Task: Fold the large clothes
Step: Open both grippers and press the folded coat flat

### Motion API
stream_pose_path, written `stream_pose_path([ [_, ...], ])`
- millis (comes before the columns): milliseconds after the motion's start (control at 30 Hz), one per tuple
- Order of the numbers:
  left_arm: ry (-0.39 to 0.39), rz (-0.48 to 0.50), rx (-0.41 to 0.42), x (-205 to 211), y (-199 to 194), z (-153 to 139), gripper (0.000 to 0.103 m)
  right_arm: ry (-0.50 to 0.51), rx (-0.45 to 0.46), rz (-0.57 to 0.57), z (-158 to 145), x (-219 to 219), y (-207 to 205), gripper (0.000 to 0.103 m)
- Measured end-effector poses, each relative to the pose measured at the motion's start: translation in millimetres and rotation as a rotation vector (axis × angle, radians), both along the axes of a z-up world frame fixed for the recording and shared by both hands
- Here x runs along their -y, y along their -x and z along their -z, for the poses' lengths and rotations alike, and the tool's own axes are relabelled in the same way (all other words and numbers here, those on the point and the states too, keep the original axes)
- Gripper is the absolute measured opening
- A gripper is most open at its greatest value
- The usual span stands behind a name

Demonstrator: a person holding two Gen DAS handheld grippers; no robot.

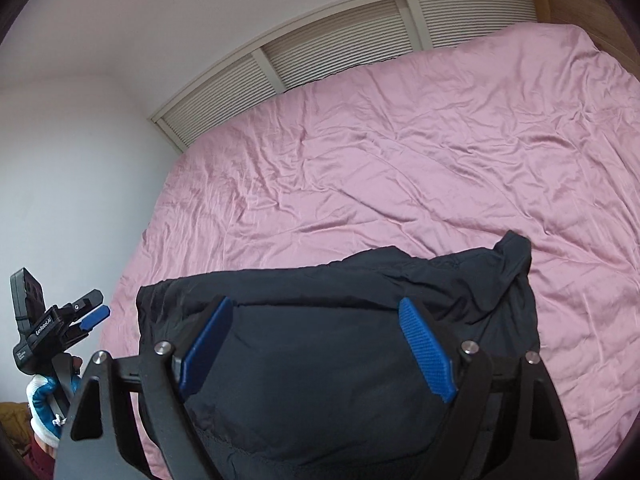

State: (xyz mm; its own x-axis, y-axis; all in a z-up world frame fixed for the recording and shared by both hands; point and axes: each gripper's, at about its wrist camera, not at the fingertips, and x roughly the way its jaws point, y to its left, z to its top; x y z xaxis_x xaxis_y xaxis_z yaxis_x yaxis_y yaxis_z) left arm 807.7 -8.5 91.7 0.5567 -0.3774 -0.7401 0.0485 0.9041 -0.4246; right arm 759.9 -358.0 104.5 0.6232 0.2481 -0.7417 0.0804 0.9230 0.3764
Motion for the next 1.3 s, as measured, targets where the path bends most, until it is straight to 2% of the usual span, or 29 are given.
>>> stream_pose_path([
  [167,-0.078,0.106,0.036,48.6,21.1,17.7,0.088,0.066,0.024,-0.090,11.4,-47.8,9.5,0.085],
  [300,-0.115,0.144,0.049,71.0,36.7,37.7,0.088,0.097,0.053,-0.125,20.5,-71.0,24.2,0.085],
  [433,-0.175,0.167,0.045,89.1,38.4,65.9,0.088,0.145,0.044,-0.140,47.5,-83.1,28.8,0.085],
  [567,-0.224,0.147,0.039,100.5,18.4,89.8,0.091,0.194,0.014,-0.134,78.0,-84.9,10.2,0.085],
  [733,-0.272,0.125,0.021,110.9,-19.8,109.3,0.094,0.196,-0.034,-0.111,102.6,-73.5,-28.3,0.086],
  [933,-0.316,0.109,-0.025,122.3,-59.8,138.9,0.098,0.142,-0.099,-0.076,135.4,-53.8,-72.0,0.094],
  [1100,-0.342,0.108,-0.063,130.9,-82.5,160.2,0.102,0.120,-0.128,-0.061,157.7,-44.7,-95.0,0.096],
  [1300,-0.323,0.105,-0.096,133.7,-102.3,183.4,0.102,0.066,-0.136,-0.041,180.7,-32.7,-114.5,0.097],
])
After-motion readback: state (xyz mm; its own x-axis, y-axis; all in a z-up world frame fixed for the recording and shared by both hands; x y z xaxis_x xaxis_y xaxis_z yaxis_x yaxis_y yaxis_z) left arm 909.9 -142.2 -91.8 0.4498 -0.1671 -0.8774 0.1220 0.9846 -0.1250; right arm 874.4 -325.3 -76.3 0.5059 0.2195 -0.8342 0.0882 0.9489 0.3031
